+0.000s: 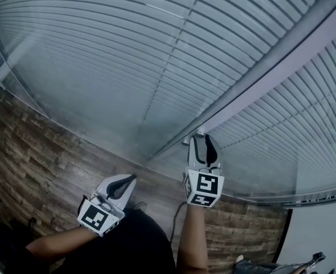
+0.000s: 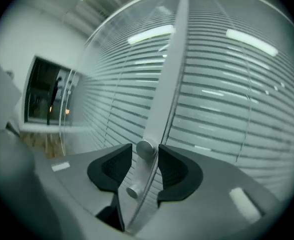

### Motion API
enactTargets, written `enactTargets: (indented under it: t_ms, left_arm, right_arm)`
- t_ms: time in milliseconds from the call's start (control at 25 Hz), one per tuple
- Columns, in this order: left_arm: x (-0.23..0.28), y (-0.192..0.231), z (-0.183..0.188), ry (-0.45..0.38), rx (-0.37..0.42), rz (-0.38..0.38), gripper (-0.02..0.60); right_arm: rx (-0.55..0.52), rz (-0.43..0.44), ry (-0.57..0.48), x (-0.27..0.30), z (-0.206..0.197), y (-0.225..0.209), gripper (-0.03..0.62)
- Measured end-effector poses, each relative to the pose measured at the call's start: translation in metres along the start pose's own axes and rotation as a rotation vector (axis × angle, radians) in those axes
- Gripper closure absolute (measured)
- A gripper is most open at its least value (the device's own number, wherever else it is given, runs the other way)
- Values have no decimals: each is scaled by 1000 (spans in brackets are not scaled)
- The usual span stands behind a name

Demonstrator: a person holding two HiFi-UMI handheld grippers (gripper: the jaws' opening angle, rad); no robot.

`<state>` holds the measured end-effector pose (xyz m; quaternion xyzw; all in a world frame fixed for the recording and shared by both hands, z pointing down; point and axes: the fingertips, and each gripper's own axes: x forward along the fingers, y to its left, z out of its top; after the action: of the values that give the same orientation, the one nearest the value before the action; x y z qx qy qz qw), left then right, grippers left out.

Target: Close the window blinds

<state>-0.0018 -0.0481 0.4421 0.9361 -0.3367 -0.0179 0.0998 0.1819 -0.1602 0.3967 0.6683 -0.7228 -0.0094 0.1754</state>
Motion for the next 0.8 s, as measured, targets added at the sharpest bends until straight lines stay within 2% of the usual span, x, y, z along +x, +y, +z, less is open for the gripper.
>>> enactTargets:
  t_ms: [80, 160, 360, 480, 600, 800]
  left_arm:
    - [-2, 2, -2, 6, 2, 4, 583]
    - [-3, 2, -2, 5, 5, 7, 583]
    - [-2, 1, 1, 1, -5, 13, 583]
    - [-2, 2, -1, 3, -5, 20, 583]
    - [-3, 7, -2, 4, -8, 27, 583]
    - [-3, 10, -3, 6, -10, 31, 583]
  right_arm:
    - [220, -17, -82, -6, 4, -7, 428]
    - [372, -35, -131, -9, 5, -9, 434]
    - [512, -44, -133, -1, -1, -5, 434]
    - [579, -46, -141, 0, -2, -10, 461]
    - [559, -40, -137, 2, -3, -9, 464]
    - [323, -73, -85, 3, -1, -5, 467]
